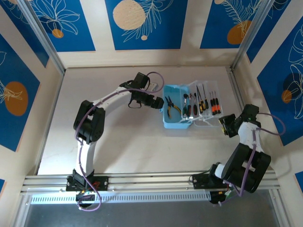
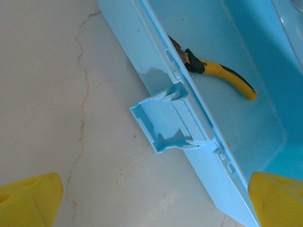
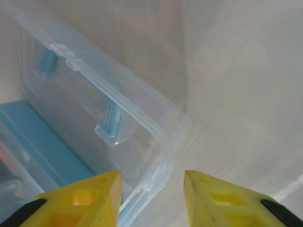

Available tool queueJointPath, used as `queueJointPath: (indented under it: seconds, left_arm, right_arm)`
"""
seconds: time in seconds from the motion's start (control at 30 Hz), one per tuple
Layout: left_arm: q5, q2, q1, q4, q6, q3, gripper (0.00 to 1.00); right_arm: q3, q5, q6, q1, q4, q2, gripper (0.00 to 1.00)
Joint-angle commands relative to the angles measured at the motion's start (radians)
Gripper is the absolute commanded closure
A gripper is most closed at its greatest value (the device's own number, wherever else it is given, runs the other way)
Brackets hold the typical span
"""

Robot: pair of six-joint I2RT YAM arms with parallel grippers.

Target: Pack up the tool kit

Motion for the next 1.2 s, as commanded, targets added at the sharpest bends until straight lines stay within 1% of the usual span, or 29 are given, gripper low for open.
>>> queueJointPath:
  seconds: [0.0,0.07,0.2,0.37,0.47,0.53,0.67,0.7,0.83,0.93,1.17]
  left_arm:
    - [0.024,0.028,-0.008,0.002,-0.016,0.026,0.00]
    - [0.020,0.030,-0.007,-0.001,-0.015,0.026,0.00]
    - [0.015,0.033,-0.005,-0.010,-0.013,0.025,0.00]
    - [0.010,0.031,0.001,-0.014,-0.013,0.017,0.00]
    - [0.003,0.025,0.008,-0.011,-0.010,-0.001,0.00]
    - [0.000,0.024,0.015,-0.004,-0.012,-0.017,0.00]
    - [0.004,0.047,0.017,0.001,-0.020,-0.022,0.00]
    - [0.002,0.052,0.016,0.003,-0.022,-0.024,0.00]
    - [-0.008,0.058,0.020,0.016,-0.026,-0.041,0.00]
    - [-0.017,0.075,0.021,0.010,-0.024,-0.031,0.00]
    - [0.014,0.127,0.016,0.025,-0.050,-0.001,0.00]
  right_arm:
    - [-0.011,0.015,0.000,0.026,0.031,0.028,0.62]
    - [-0.009,0.023,0.001,0.032,0.038,0.042,0.63]
    - [-0.009,0.044,0.003,0.044,0.058,0.075,0.69]
    - [-0.004,0.063,0.002,0.056,0.070,0.118,0.71]
    - [-0.005,0.069,0.003,0.065,0.078,0.130,0.75]
    - [-0.006,0.075,0.003,0.070,0.083,0.133,0.79]
    - [-0.004,0.082,0.002,0.078,0.089,0.148,0.97]
    - [-0.004,0.081,0.002,0.079,0.090,0.150,1.00]
    - [0.001,0.088,-0.002,0.093,0.086,0.144,1.00]
    - [0.015,0.115,-0.011,0.113,0.067,0.125,1.00]
    - [0.081,0.233,-0.053,0.194,-0.016,0.038,1.00]
